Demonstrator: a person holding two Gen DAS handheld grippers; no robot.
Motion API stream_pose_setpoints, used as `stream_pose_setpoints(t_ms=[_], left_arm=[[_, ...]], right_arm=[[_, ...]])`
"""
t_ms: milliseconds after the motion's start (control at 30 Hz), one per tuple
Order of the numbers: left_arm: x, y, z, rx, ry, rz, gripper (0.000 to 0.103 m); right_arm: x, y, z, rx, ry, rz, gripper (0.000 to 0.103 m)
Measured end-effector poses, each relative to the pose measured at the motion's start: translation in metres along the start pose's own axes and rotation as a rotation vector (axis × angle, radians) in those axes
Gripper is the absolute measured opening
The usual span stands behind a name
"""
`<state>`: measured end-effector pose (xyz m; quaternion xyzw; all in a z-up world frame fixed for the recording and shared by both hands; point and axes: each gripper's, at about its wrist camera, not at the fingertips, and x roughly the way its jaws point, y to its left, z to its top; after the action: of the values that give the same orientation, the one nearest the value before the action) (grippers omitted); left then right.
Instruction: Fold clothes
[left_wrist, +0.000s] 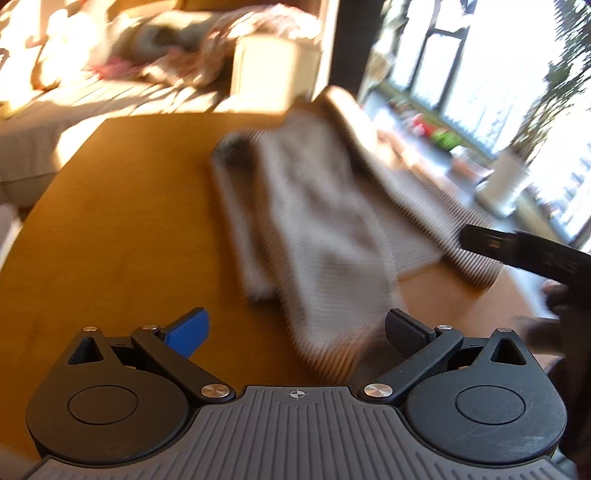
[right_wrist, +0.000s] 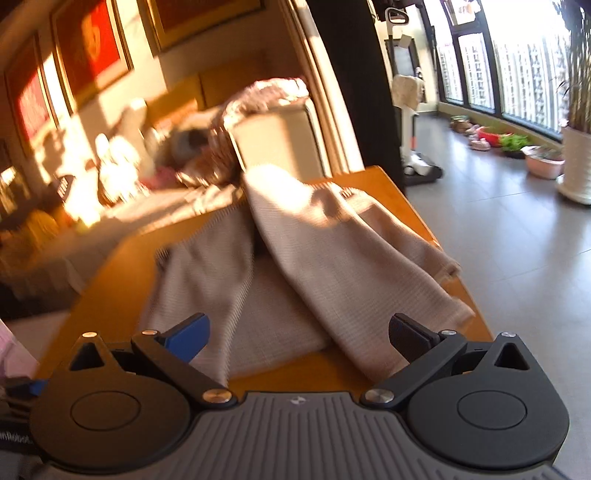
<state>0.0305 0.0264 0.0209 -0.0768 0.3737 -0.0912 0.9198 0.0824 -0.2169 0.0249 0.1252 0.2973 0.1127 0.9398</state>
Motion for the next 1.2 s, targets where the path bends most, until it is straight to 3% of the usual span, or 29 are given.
stream_pose_setpoints(t_ms=[167,267,367,467,500,700,867,1100,1200], left_arm=[[0.028,0.011,0.041,-0.017,-0.117,-0.142,0.103],[0.063,0.012,0.062,-0.013,-0.106,-0.175,0.103],[0.096,0.014,0.075,0.001,-0.070,-0.190,0.103],[0.110,0.025,0.075,0.004,-0.033,-0.212,0.103],[0.109,0.029,0.073,0.010,-0.027,-0.221,0.103],[0.071,0.057,0.046,0.029,0.015,-0.282,0.103],[0.050,0.066,0.023,-0.023,0.028,-0.341,0.103],[0.064,0.068,0.020,-0.136,0.038,-0.305,0.103],[0.061,0.072,0.022,-0.160,0.086,-0.348,0.103]], right_arm=[[0.055,-0.001,0.039,-0.050,-0.029,0.065,0.103],[0.090,0.000,0.060,-0.136,-0.097,0.044,0.103],[0.132,-0.008,0.075,-0.126,-0.020,0.061,0.103],[0.159,-0.022,0.066,-0.041,0.094,0.144,0.103],[0.154,-0.021,0.057,-0.056,0.059,0.150,0.103],[0.096,-0.019,0.011,0.022,0.074,0.273,0.103],[0.046,-0.021,-0.023,0.067,0.080,0.352,0.103],[0.046,-0.029,-0.023,0.144,0.068,0.398,0.103],[0.049,-0.028,-0.022,0.146,0.066,0.398,0.103]])
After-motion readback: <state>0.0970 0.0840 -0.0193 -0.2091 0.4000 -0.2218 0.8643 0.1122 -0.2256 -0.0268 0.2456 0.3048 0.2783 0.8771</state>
